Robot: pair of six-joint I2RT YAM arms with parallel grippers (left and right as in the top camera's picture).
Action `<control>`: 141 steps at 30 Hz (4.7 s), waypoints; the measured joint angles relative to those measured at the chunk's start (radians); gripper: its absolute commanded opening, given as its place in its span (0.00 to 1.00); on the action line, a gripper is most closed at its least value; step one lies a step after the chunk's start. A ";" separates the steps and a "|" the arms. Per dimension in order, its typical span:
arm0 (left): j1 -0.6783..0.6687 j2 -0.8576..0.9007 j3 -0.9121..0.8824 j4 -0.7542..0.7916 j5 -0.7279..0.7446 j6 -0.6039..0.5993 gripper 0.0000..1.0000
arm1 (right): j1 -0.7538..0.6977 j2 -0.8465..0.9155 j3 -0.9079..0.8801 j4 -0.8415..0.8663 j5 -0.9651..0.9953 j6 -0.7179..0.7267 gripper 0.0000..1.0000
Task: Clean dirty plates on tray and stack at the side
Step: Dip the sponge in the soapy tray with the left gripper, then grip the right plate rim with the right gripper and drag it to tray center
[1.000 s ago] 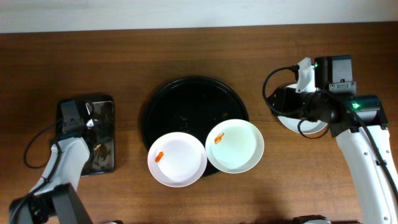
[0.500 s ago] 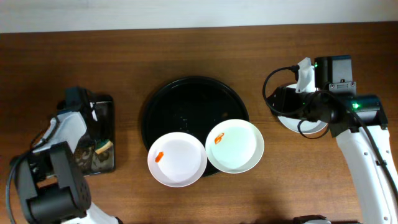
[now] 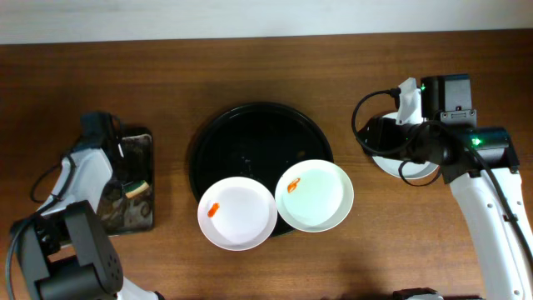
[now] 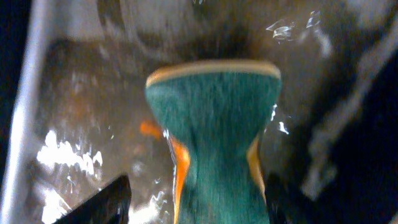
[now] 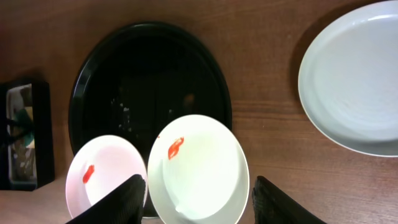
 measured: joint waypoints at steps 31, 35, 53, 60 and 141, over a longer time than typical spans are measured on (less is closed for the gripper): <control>-0.002 -0.101 -0.084 0.116 0.002 0.072 0.72 | 0.000 0.000 0.000 -0.017 0.000 0.000 0.57; -0.002 -0.177 -0.065 -0.035 0.006 0.021 0.56 | 0.000 0.000 0.000 -0.018 0.000 -0.001 0.57; -0.003 0.029 0.084 -0.176 0.022 -0.005 0.35 | 0.000 0.000 0.000 -0.018 0.000 0.000 0.57; -0.003 0.093 0.076 -0.051 0.010 -0.004 0.02 | 0.000 0.000 0.000 -0.031 0.000 0.000 0.57; -0.003 -0.013 0.089 -0.051 0.032 0.048 0.00 | 0.204 0.537 -0.264 0.614 0.143 0.182 0.04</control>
